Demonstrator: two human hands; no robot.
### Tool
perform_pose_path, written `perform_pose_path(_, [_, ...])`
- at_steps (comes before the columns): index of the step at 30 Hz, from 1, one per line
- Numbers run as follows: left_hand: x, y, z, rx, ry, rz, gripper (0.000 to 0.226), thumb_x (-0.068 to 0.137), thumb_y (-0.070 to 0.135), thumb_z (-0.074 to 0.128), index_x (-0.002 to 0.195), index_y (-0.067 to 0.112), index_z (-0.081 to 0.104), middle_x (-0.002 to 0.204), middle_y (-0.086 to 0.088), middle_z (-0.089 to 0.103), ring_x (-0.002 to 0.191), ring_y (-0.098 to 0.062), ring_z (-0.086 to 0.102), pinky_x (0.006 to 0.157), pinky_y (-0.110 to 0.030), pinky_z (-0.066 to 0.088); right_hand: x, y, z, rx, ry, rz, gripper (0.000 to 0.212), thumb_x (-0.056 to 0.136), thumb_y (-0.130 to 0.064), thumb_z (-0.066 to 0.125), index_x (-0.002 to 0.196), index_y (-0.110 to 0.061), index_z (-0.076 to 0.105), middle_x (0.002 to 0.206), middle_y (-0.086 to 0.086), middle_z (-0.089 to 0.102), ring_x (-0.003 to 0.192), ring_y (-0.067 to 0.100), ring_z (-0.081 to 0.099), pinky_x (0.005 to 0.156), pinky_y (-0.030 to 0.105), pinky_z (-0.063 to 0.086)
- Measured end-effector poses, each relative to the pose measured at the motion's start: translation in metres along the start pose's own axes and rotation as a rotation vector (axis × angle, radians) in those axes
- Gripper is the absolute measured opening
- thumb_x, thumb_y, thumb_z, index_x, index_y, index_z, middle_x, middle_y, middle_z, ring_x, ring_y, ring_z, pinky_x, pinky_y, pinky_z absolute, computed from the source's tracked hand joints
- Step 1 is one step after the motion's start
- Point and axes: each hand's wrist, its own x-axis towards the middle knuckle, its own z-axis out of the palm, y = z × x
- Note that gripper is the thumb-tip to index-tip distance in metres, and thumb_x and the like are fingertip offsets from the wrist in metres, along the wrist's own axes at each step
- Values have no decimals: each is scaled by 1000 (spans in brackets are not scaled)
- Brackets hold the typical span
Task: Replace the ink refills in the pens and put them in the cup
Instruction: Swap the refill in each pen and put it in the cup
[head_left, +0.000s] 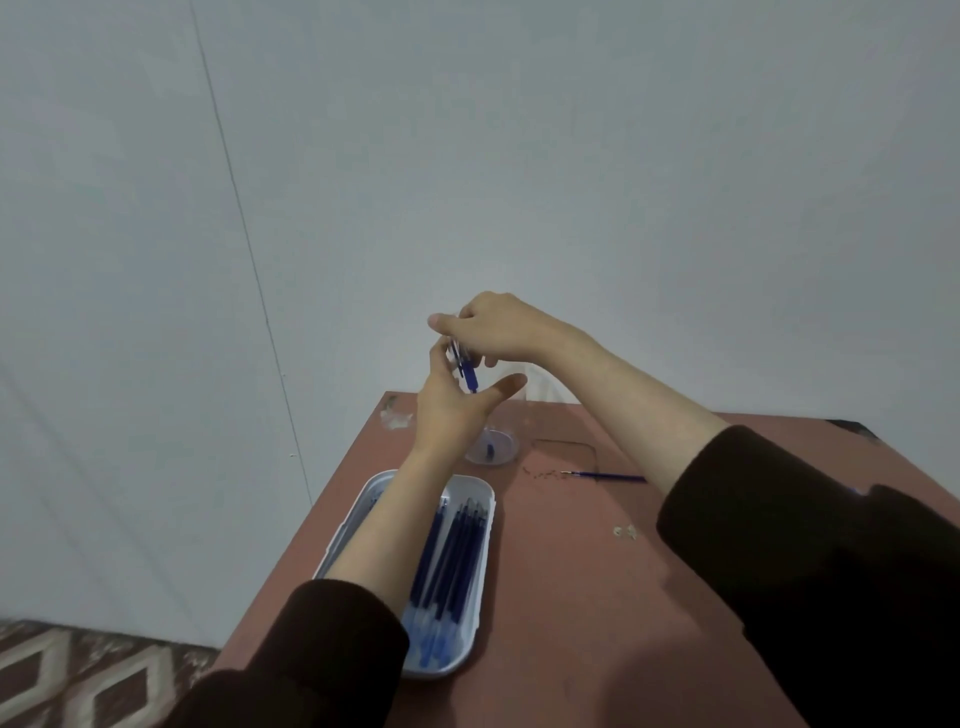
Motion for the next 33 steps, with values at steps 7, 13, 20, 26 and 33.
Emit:
perform_pose_path(7, [-5,5,-3,28,-55,-35,98,78,34,76,151,23,12,147,1,38,135,-15,37,91,-21,31,-7,4,-6,95,72,-53,45,97,-44,43,101,-6,66,98,5,66,81,17,56,71,26,43])
perform_pose_path(13, [-33,20,-10,152,274,61,87,78,33,74,148,19,23,150,-6,32,137,-23,32,112,-43,29,-34,25,-16,237,340,-133,27,94,-37,51,110,-21,65,109,-1,63,101,12,56,87,27,43])
perform_pose_path(20, [-89,22,31,215,189,337,30,82,13,63,112,18,59,111,-1,53,104,-22,50,93,-37,41,-110,85,-22,150,314,26,9,89,-31,58,89,-29,67,82,-10,62,81,11,59,75,26,47])
perform_pose_path(26, [-112,10,79,162,-74,269,25,83,7,62,105,20,63,105,0,55,84,-10,56,86,-38,48,-162,142,-31,-244,101,342,10,84,-30,64,80,-21,64,89,0,67,87,20,61,71,29,43])
perform_pose_path(33, [-116,-1,92,201,-210,264,25,84,6,61,104,21,66,102,5,61,73,0,55,77,-23,46,-185,167,-29,-416,-34,466,34,82,-42,66,68,-15,52,70,-1,54,75,22,56,68,30,39])
